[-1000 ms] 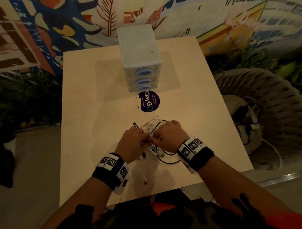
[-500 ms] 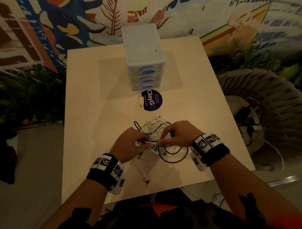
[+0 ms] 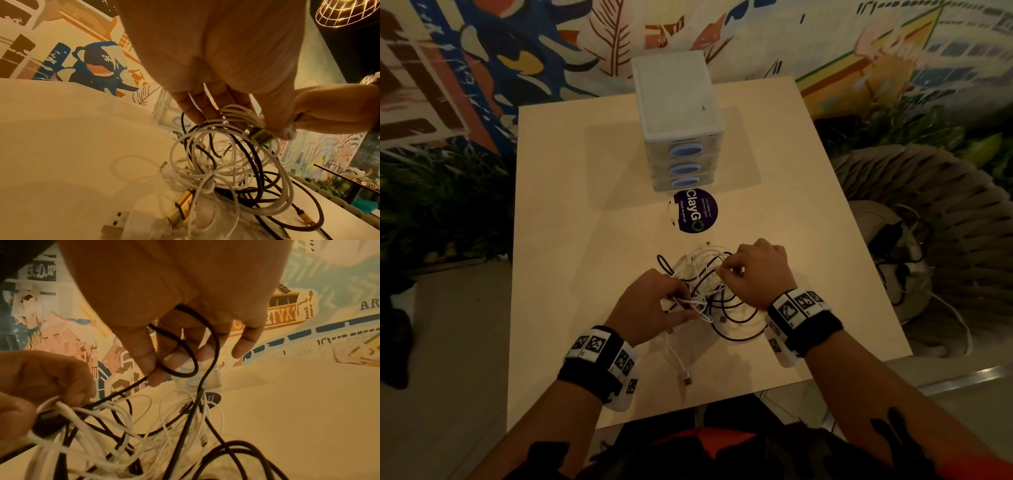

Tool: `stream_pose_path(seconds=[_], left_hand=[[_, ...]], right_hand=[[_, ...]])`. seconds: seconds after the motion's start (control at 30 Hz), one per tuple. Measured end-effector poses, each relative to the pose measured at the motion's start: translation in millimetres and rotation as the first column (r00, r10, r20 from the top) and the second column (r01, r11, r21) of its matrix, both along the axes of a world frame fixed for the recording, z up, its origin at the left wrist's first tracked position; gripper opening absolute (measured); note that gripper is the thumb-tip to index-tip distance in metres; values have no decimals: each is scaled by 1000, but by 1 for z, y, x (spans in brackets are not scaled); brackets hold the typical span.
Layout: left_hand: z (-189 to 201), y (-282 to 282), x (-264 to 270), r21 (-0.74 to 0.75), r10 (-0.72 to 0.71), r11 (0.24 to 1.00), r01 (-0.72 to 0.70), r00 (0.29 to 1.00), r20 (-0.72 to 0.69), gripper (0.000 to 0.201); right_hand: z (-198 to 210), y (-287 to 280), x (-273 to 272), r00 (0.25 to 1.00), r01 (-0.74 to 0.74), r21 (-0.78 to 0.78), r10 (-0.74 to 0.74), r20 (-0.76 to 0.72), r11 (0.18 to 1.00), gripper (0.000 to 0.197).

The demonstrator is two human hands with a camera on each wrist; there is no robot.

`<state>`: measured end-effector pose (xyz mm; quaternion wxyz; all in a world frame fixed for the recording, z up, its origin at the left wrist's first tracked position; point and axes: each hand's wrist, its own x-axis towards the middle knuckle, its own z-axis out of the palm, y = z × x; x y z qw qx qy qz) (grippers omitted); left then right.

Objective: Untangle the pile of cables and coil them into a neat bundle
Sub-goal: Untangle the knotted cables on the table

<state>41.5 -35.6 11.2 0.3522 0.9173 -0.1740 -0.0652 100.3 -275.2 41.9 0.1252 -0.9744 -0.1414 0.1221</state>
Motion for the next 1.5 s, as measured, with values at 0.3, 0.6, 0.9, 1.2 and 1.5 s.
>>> stream_pose_path(seconds=[0.3,0.6,0.9,1.2,1.5], left_hand=[[5,-2,-4,42,40,998,-39,999,-9,45],[34,-29,9,225,88,961,-158,952,294,57],[46,-17,22,48,284,948,-315,903,322,33],[53,-22,22,-48,366,927,-372,869,332,32],[54,-27,21,-43,345,934,-354,865,366,27]], right_hand=[[0,-12,10,992,99,301,-117,42,948,32],[24,6,-2,974,-96,560,194,-118,823,22],[20,-26,4,961,235,770,-25,-275,594,43],[-18,-47,3,927,241,233,-153,-342,942,29],[-31,-42,-2,904,238,48,-203,-375,970,23]])
